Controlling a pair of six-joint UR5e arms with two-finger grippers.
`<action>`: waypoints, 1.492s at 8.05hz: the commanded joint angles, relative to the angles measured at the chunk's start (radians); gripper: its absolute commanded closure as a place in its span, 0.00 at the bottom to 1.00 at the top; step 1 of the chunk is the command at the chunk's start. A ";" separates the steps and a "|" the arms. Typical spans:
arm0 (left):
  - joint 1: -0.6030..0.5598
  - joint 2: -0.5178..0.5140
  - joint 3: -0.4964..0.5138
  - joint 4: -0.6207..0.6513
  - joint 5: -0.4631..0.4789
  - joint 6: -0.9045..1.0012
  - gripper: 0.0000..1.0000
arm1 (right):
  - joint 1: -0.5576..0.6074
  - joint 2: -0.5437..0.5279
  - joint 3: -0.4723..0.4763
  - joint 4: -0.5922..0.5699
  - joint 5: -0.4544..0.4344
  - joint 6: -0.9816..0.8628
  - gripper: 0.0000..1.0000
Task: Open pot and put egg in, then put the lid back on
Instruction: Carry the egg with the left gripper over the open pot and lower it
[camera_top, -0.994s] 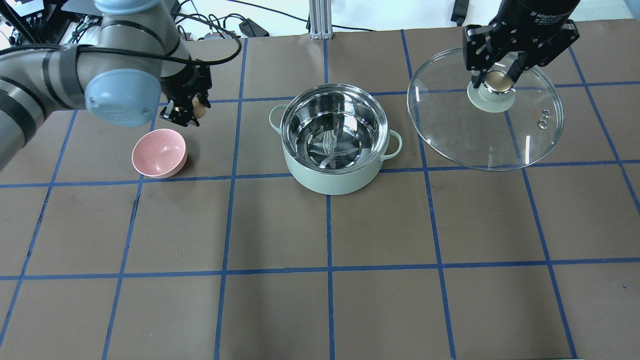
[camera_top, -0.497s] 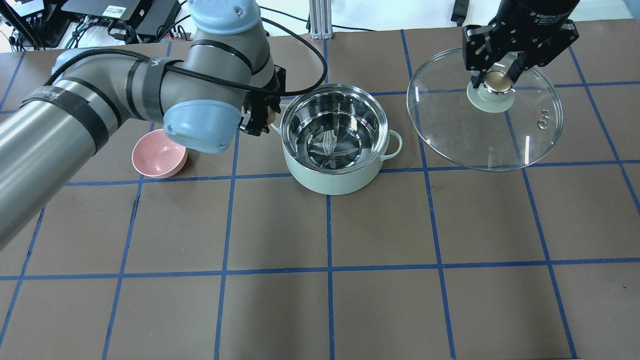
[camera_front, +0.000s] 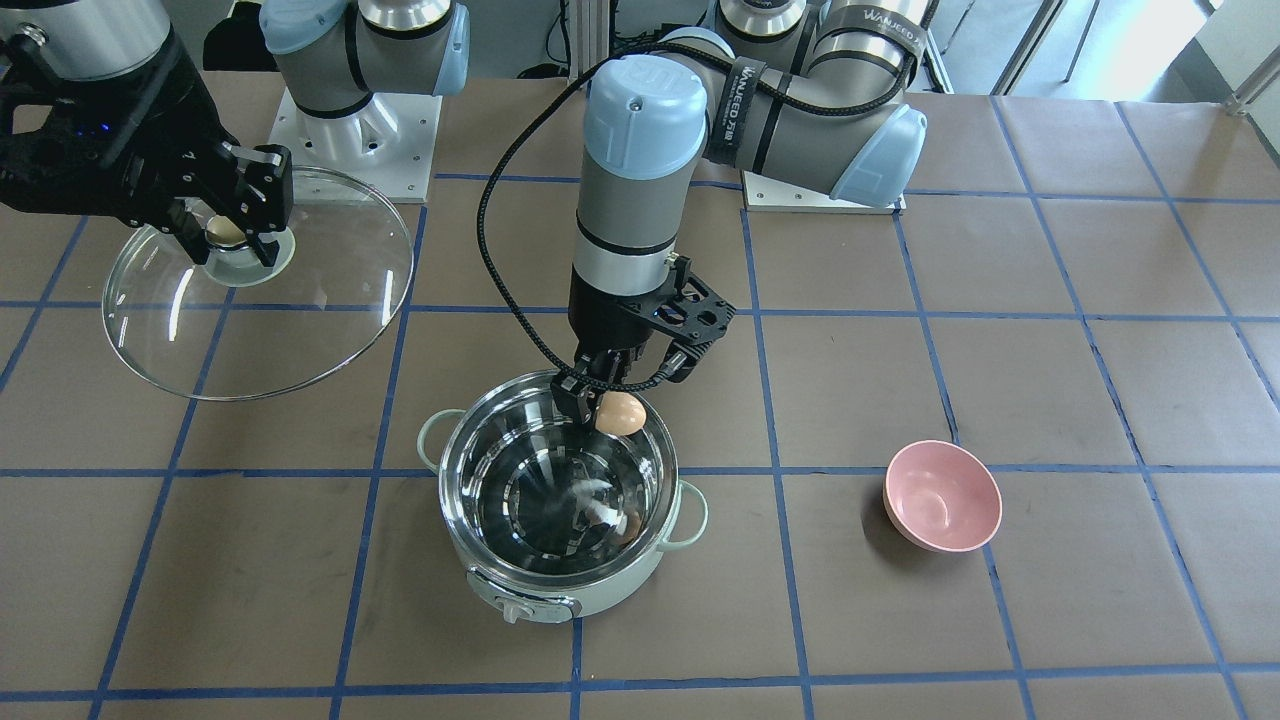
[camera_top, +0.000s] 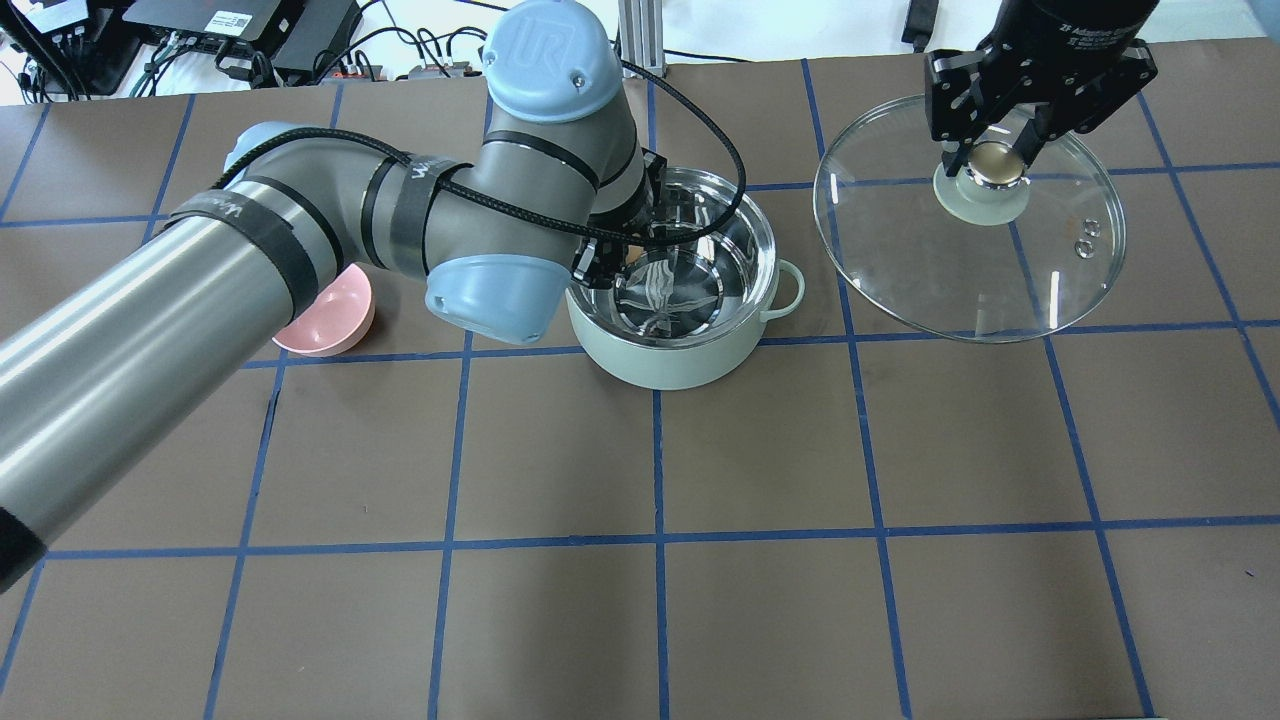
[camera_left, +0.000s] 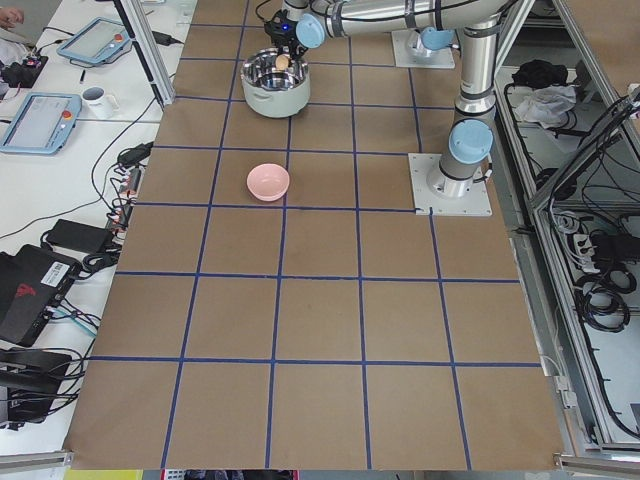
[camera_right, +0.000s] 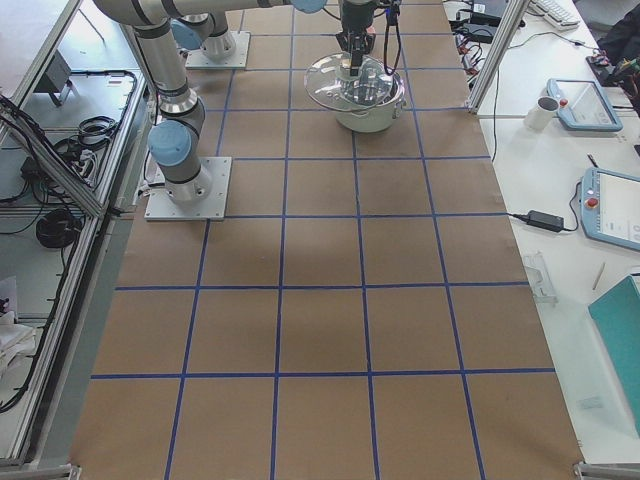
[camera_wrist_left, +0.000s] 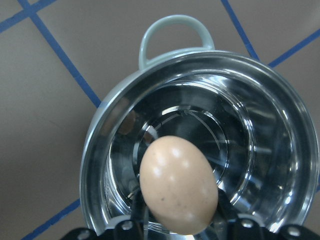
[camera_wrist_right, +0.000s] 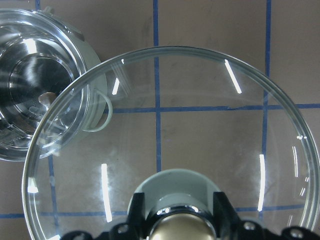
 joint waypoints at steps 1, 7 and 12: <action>-0.020 -0.073 -0.001 0.077 -0.009 -0.008 1.00 | 0.000 0.000 0.000 0.000 0.000 0.000 0.59; -0.023 -0.212 0.002 0.216 -0.058 -0.006 1.00 | 0.000 0.000 0.000 0.000 0.000 0.000 0.59; -0.023 -0.246 0.001 0.214 -0.049 -0.011 0.69 | 0.000 0.000 0.000 0.000 0.000 0.000 0.59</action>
